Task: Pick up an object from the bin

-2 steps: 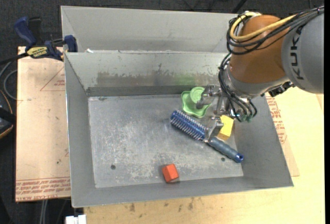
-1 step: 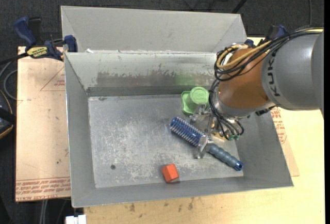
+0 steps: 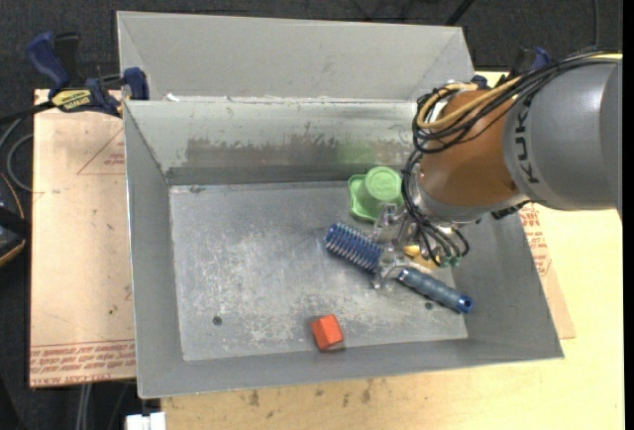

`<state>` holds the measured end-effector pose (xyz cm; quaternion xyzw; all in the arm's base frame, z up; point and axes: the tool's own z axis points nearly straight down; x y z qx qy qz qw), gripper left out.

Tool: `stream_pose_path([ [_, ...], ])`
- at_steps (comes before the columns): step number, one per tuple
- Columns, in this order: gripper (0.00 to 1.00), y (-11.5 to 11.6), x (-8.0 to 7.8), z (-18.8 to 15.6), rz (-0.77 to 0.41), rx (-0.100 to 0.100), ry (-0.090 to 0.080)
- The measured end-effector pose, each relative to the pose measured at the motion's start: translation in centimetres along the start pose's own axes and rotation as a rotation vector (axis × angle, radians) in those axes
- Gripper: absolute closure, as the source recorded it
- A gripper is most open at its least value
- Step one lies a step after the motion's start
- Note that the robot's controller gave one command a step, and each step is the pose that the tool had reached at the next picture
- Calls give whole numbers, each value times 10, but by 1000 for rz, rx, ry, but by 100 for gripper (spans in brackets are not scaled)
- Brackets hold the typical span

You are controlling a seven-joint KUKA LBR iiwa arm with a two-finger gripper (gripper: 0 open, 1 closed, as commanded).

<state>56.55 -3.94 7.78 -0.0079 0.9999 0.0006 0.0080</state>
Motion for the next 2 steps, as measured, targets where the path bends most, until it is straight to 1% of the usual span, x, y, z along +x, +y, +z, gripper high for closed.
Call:
stream_pose_path([
  [1, 100, 9, 3, -112, 12, 0, 7],
  [2, 100, 27, -6, -184, 12, 0, 6],
])
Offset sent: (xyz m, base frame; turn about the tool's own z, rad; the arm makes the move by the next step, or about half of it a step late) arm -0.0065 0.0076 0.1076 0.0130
